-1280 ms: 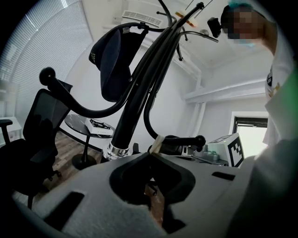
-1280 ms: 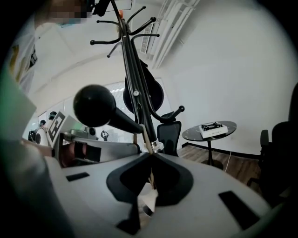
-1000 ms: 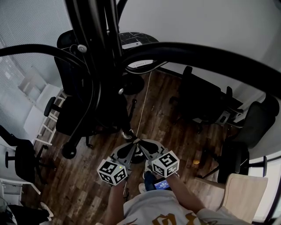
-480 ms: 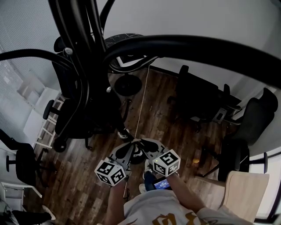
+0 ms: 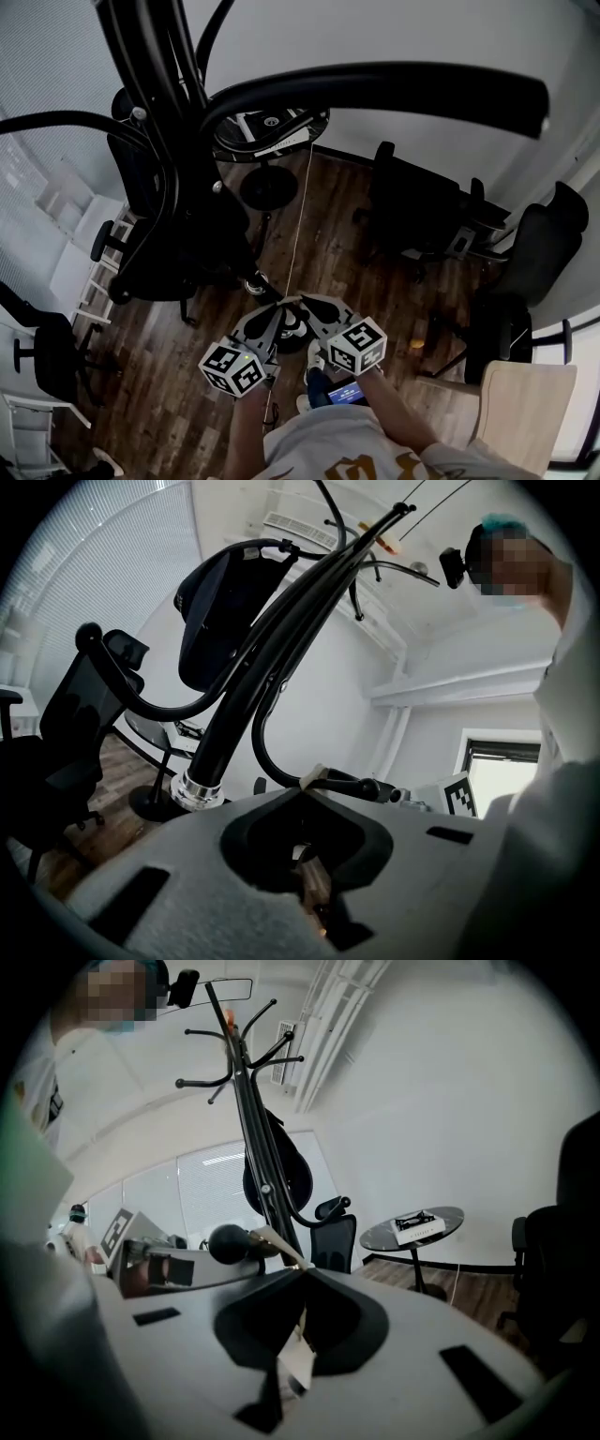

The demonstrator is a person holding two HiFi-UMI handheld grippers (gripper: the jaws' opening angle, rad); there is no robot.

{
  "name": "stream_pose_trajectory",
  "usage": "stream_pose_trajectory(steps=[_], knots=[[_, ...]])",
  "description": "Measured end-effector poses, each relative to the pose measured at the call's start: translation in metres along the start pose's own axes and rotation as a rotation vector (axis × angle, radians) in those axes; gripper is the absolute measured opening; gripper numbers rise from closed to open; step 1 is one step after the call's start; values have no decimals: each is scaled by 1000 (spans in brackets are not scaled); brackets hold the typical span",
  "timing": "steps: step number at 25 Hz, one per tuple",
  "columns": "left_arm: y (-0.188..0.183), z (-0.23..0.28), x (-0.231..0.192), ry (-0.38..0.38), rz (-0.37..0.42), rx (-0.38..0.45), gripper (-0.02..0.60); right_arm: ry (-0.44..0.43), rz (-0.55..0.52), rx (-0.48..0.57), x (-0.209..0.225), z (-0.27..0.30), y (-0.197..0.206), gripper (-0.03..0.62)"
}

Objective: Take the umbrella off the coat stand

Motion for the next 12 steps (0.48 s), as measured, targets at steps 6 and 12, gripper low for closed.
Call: stream_pose_trajectory(steps=[6,12], knots=[[2,-2,8,15,7,-3,23,-5,-13,3,-5,-7,-1,18],[3,-4,17,27,12,-6,21,1,-12,10,-9,-14,-2,18]])
Point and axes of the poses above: the fingertips, and each gripper's own axes: z forward along the fingers, x to its right, y out of its underside, the point moved 7 cm from there along -z, backward along the fingers, and after that the axes turned 6 degrees about -z, right-handed, at the moved point
